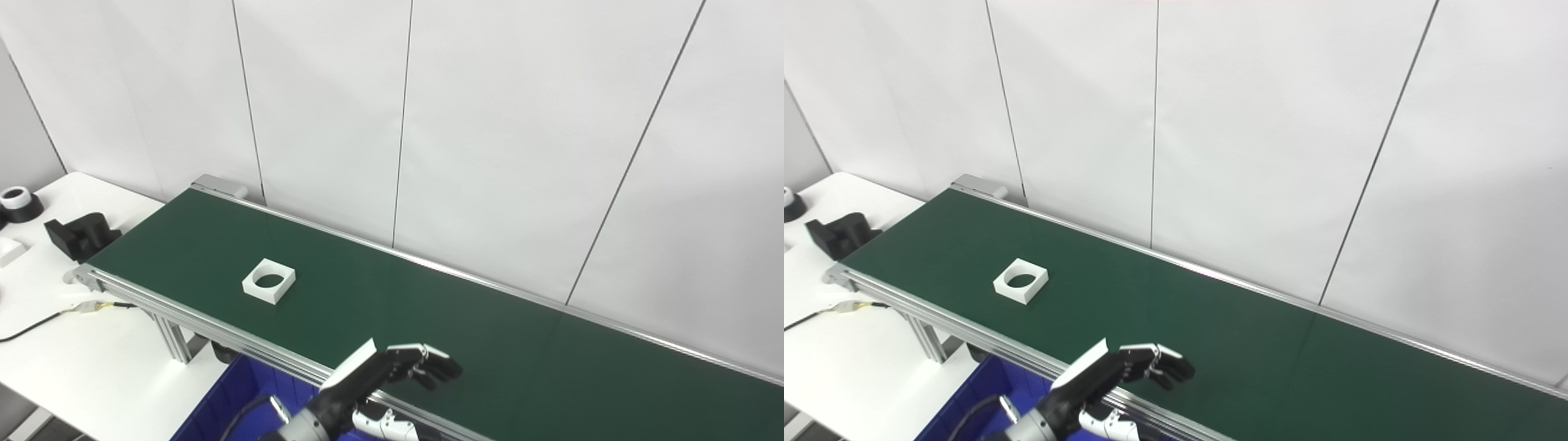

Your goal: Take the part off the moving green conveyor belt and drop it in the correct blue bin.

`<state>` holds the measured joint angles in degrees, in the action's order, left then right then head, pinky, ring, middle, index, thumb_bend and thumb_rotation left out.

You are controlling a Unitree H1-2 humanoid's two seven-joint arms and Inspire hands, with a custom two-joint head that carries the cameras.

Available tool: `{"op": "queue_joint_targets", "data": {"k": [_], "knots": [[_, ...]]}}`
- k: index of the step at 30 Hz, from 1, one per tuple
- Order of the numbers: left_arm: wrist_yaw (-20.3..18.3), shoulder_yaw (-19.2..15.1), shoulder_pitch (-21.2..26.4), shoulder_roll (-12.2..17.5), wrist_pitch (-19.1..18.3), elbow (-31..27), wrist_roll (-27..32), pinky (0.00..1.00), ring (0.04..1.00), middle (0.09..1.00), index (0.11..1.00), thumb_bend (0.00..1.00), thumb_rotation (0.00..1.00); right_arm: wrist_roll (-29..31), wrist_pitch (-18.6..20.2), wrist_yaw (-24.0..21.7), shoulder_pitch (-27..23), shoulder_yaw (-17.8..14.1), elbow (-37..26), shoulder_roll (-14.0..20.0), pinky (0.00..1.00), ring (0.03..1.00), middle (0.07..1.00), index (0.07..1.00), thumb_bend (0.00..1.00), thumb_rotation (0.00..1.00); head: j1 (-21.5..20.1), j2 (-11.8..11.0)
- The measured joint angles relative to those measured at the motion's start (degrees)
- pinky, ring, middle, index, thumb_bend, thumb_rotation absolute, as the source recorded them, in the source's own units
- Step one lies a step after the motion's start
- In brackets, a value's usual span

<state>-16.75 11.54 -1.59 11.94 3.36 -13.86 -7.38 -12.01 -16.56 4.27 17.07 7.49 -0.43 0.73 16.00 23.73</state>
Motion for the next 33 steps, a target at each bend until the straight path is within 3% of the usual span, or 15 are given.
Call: {"op": "queue_joint_targets", "data": {"k": [11,18,23,33], "knots": [[-0.35,-0.37,6.68,2.53,-2.76,0.50,-5.35,0.69,0.759,0.767,0.735,0.77,0.30,-0.21,-0.02,0.04,-0.40,0.13,0.42,-0.02,0.68,0.766,0.800,0.876,0.47,0.80,-0.70,0.26],[-0.98,-1.86,11.25,5.45,-4.99,2.77,-6.94,0.71,0.767,0.772,0.736,0.80,0.30,-0.03,-0.03,0.04,-0.43,0.17,0.42,0.01,0.67,0.764,0.791,0.873,0.49,0.81,-0.79,0.18],[-2.13,-1.68,14.37,8.37,-5.52,4.58,-9.94,0.72,0.788,0.777,0.739,0.85,0.21,-0.10,-0.03,0.07,-0.47,0.17,0.44,-0.02,0.66,0.758,0.787,0.866,0.50,0.81,-0.70,0.26],[-6.64,3.10,20.44,11.89,-6.64,8.77,-17.83,0.70,0.780,0.781,0.743,0.91,0.08,-0.04,-0.03,0.08,-0.58,0.40,0.54,-0.26,0.67,0.766,0.796,0.878,0.45,0.80,-1.05,0.26]]}}
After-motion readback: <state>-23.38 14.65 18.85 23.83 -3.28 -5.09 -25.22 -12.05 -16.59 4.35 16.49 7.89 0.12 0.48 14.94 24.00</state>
